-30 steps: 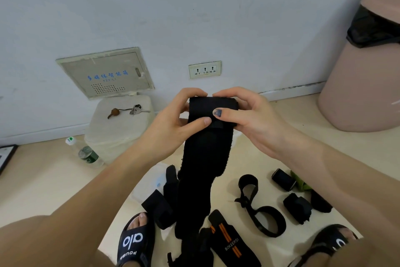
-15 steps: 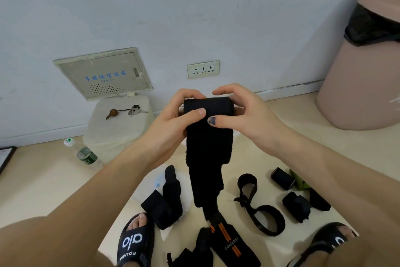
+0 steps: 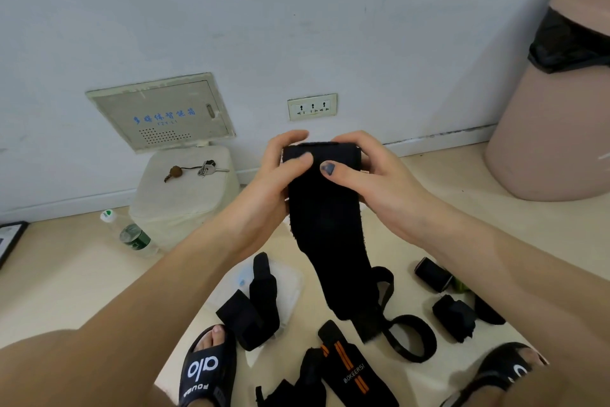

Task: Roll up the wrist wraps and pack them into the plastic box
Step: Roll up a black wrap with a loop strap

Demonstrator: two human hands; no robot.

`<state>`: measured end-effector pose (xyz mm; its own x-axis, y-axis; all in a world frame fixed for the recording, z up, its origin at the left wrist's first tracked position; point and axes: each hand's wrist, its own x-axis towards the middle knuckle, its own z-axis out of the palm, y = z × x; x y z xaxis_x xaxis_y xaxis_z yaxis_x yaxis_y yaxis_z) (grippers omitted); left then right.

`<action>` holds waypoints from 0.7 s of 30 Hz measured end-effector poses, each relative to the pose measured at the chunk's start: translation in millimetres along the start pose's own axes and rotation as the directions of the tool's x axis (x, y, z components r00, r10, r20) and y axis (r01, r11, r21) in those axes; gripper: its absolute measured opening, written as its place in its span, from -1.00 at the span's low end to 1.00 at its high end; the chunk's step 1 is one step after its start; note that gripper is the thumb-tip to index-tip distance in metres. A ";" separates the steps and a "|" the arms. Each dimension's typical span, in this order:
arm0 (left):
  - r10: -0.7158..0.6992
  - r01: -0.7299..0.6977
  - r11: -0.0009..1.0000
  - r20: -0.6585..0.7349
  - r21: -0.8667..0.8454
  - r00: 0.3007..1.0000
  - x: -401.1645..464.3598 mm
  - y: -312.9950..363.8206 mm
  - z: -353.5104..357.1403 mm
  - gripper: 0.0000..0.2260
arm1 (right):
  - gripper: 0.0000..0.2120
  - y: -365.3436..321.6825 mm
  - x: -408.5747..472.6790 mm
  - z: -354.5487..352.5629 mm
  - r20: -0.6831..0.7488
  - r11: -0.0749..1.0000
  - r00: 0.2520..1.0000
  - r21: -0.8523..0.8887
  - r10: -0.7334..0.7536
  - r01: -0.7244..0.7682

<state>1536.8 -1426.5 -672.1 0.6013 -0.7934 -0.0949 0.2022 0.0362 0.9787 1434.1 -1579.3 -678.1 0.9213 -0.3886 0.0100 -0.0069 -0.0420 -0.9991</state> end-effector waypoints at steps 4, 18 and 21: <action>-0.108 0.108 0.994 -0.004 0.005 0.994 -0.1 -0.5 2.4 -0.62 | -0.72 -1.7 -1.6 -3.1 0.014 0.999 0.999 -0.026 -0.044 0.045; -0.047 0.064 0.995 -0.200 0.080 0.979 7.6 6.7 -12.1 -0.89 | -0.67 -16.1 18.9 -28.9 -0.423 0.972 0.880 0.184 0.214 -0.147; -0.050 0.069 0.994 -0.207 0.085 0.977 9.5 -2.6 3.3 -0.83 | -0.60 -11.4 13.9 -10.3 -0.504 0.934 0.798 0.297 0.332 -0.201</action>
<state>1539.4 -1436.1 -674.9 0.7375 -0.6511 -0.1792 0.1765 -0.0702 0.9818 1442.9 -1593.7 -666.2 0.5367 -0.7876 -0.3027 -0.0759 0.3122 -0.9470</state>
